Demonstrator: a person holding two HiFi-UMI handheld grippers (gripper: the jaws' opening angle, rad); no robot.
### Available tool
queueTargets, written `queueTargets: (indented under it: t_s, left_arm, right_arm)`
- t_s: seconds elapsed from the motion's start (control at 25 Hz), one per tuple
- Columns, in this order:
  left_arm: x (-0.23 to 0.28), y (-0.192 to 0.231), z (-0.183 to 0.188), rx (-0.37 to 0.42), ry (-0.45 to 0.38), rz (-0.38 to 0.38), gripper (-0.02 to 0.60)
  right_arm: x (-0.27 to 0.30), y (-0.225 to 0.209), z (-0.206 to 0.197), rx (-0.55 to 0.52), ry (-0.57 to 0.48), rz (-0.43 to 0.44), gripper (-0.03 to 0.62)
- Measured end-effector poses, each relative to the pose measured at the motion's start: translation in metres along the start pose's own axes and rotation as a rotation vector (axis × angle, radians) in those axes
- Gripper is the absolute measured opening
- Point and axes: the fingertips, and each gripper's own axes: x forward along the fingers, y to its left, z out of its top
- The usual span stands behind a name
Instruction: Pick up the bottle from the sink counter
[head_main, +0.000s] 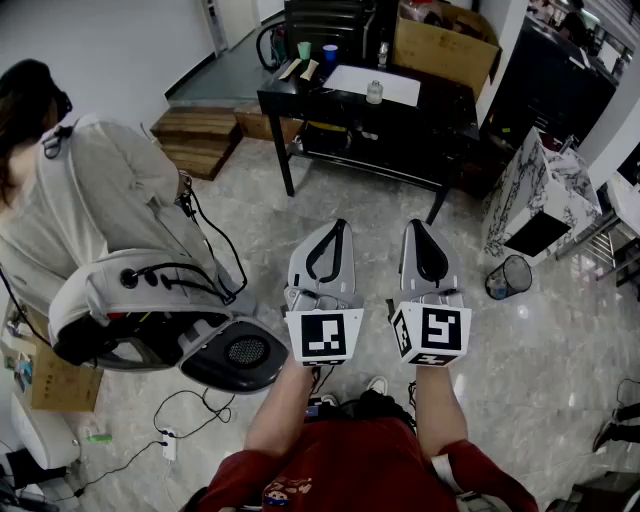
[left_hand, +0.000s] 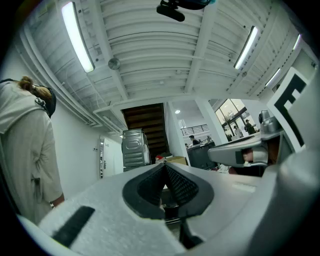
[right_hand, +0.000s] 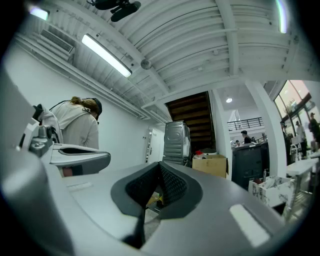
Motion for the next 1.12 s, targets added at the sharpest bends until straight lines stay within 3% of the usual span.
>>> queueTargets:
  t_s: [0.12,0.36,0.64,1.12]
  left_arm:
    - [-0.028,-0.014,0.007,-0.017,0.041,-0.001,0.003]
    - [-0.053,-0.050,0.030,-0.031,0.038,-0.003,0.003]
    - [-0.059,-0.082,0.051,-0.015,0.003,0.012,0.003]
    - [-0.046,-0.126,0.054,-0.020,0.032,0.021,0.003]
  right_arm:
    - [-0.030,0.006,0.011,-0.010,-0.012,0.000,0.000]
    - [-0.074,-0.002,0.027,0.009,-0.035,0.015,0.000]
    - [-0.103,-0.027,0.030,0.025,-0.049,0.013,0.000]
    - [-0.120,-0.066,0.028,0.077,-0.070,0.042,0.002]
